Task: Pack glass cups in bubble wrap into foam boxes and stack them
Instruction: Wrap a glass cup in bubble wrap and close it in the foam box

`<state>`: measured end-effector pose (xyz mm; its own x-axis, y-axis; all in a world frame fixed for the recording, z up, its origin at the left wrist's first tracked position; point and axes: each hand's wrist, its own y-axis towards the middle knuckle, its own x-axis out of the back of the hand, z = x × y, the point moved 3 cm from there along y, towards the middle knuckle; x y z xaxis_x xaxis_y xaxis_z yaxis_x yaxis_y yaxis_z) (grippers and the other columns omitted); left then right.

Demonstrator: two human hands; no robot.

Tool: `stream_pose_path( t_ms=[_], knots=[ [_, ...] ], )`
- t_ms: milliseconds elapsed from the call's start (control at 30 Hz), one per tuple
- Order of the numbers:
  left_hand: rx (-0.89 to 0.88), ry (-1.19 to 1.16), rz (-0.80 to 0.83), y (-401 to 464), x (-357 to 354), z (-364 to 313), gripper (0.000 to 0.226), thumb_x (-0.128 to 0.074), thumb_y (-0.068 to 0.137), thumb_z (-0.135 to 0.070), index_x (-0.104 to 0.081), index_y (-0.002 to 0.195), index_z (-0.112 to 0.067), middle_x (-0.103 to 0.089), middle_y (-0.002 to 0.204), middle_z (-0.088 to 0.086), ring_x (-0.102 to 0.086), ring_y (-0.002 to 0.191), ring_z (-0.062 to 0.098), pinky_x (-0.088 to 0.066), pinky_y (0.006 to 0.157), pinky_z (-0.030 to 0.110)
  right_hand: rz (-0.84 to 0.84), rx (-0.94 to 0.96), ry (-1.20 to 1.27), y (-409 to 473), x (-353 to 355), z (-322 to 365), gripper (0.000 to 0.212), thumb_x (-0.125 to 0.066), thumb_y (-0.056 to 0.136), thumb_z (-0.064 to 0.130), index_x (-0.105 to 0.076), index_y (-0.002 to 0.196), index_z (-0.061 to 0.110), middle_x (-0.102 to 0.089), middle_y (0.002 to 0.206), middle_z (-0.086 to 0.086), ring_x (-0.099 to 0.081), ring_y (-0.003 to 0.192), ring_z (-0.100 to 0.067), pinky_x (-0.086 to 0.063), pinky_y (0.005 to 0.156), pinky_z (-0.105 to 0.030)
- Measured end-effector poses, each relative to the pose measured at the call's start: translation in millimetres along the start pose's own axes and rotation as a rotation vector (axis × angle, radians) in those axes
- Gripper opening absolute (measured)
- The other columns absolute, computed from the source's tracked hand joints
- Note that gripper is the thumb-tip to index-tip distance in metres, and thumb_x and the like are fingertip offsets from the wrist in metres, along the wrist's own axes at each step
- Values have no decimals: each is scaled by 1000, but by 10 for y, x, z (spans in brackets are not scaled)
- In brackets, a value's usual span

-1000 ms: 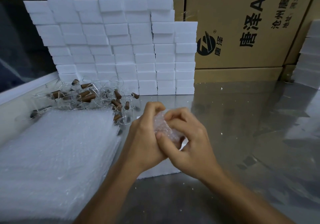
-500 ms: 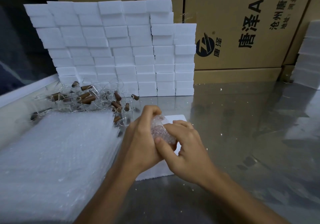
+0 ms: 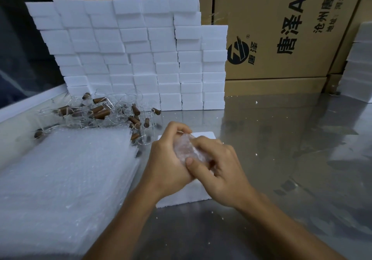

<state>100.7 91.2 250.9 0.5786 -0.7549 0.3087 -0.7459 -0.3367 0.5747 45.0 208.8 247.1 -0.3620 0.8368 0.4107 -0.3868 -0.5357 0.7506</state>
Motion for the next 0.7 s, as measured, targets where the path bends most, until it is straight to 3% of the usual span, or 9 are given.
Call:
stream_pose_path(
  t_ms=[100,167,267,367,467,500,600,700],
  knots=[
    [229,-165,-148,34,63,61,64,-85,44,-52,-57,94,-26,-70,94,5,-70,87,26,-59,74,46,-94,33,5,34,113,-21,37,-60,87,35,-61,115,10,-62,110,4,-61,104,-11,-45,84,-21],
    [397,-279,-222,36,96,107,65,-84,43,-59,-61,92,-22,-72,91,3,-71,90,31,-59,75,50,-64,25,-46,40,150,-58,54,-71,81,44,-56,124,15,-60,120,4,-59,113,-15,-47,93,-29],
    [552,-367,-164,30,74,126,68,-81,45,-67,-65,94,-22,-72,88,1,-72,85,25,-56,68,42,36,-29,-79,34,92,-120,70,-88,68,42,-57,125,17,-60,118,9,-60,110,-16,-52,88,-39],
    [598,-445,-42,16,24,83,79,-76,51,-72,-69,103,-13,-73,92,10,-71,83,28,-54,67,41,15,-119,-3,32,56,-143,57,-93,64,30,-59,110,24,-63,103,12,-62,96,-14,-56,74,-28],
    [556,-565,58,30,27,47,61,-71,60,-75,-76,87,-21,-68,85,12,-61,76,29,-42,61,34,0,-278,171,50,82,-167,50,-92,60,26,-61,99,19,-67,88,1,-67,79,-23,-57,67,-40],
    [545,-623,82,39,37,48,56,-68,64,-71,-77,86,-21,-67,84,12,-59,74,28,-40,59,32,-5,-332,267,60,98,-171,49,-92,60,24,-63,99,16,-70,87,-3,-69,78,-24,-58,67,-43],
    [535,-788,124,53,73,90,37,-65,76,-46,-78,89,-13,-67,85,12,-61,66,19,-45,46,28,-3,-485,526,84,148,-217,48,-87,61,16,-67,104,7,-75,92,-6,-71,82,-18,-57,70,-29],
    [482,-800,160,56,90,131,48,-82,67,-41,-74,99,-6,-68,93,16,-66,71,23,-54,51,29,47,-596,740,91,153,-247,40,-79,69,12,-69,106,1,-74,94,-12,-70,85,-22,-55,75,-27]
  ],
)
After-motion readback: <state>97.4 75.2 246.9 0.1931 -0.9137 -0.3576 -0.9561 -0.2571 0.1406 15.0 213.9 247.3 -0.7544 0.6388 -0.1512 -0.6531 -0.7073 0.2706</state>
